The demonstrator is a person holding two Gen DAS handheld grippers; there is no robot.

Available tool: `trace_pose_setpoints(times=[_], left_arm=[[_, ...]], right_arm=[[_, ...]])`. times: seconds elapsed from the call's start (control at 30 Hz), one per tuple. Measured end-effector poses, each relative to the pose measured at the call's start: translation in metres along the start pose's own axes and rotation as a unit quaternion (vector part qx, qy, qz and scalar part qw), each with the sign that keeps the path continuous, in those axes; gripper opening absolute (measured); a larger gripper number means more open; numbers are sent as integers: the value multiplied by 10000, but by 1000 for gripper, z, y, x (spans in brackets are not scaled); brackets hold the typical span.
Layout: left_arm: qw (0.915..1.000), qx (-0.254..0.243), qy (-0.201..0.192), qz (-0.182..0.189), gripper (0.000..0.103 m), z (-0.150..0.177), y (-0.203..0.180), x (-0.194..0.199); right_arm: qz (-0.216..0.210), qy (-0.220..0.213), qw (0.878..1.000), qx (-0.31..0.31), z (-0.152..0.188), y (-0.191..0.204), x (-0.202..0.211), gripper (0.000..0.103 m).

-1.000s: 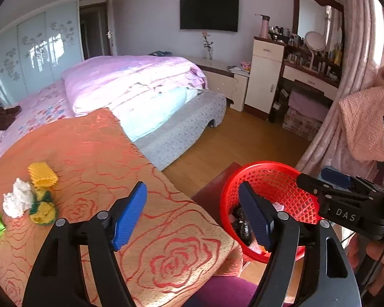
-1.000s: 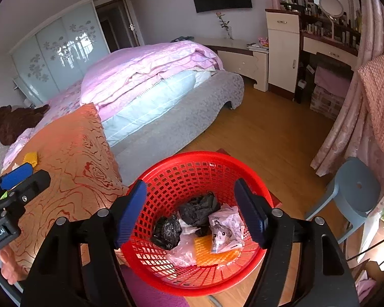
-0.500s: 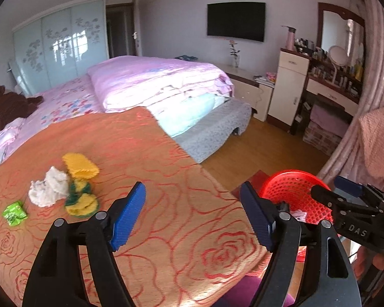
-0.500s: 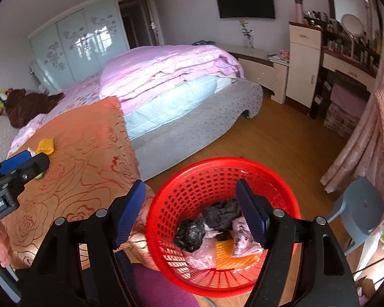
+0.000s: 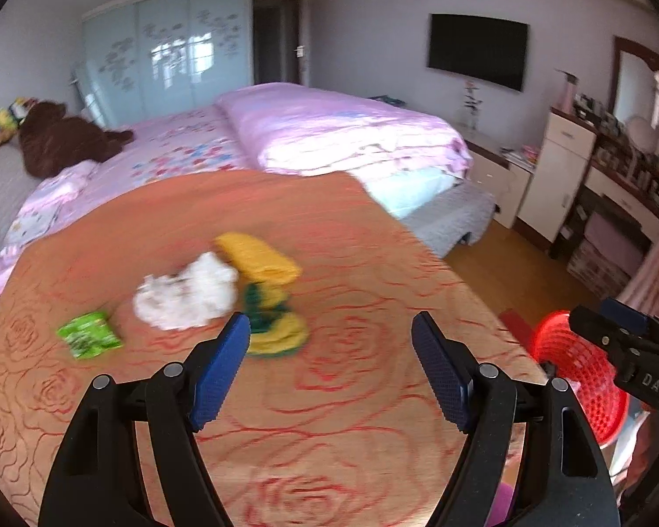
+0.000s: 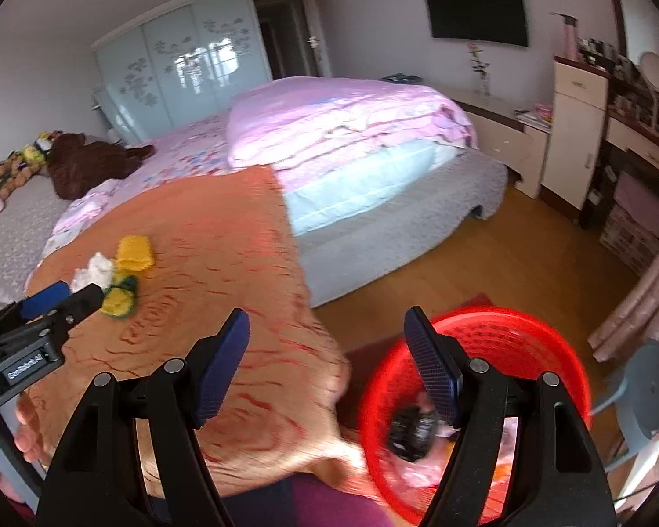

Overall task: Collect trash
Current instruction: 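Move both tools back over the remaining trash on the bed, then grasp the green snack packet with the left tool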

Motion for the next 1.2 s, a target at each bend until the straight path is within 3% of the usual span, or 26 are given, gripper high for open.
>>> trace_pose_setpoints(times=[0.3, 0.53, 0.67, 1.1, 1.17, 1.2], left_arm=[[9971, 514, 209, -524, 74, 8, 74, -12], [9872, 1138, 374, -1051, 76, 19, 151, -18], [9834, 1398, 545, -1018, 79, 23, 184, -28], [9824, 1368, 945, -847, 78, 11, 187, -74], [9818, 1367, 1008, -852, 66, 11, 188, -77], [9817, 1340, 1016, -892, 65, 10, 188, -78]], right_arm=[[-481, 103, 9986, 217, -7, 56, -31, 70], [-782, 271, 9963, 226, 4, 75, -46, 70], [-807, 330, 9959, 255, 10, 75, -48, 70], [-817, 392, 9958, 105, 14, 65, -53, 71], [-817, 374, 9959, 102, 13, 65, -52, 71], [-818, 370, 9959, 105, 13, 66, -52, 71]])
Point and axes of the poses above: each gripper's, at about its wrist camera, not at the fingertips, and x roughly against the way its jaws point, y to its left, z to its underside, the point moved 1 cm from there along -x, roughly the way its jaws point, and after that the axes turned 9 degrees about -z, right-handed, at the moved point
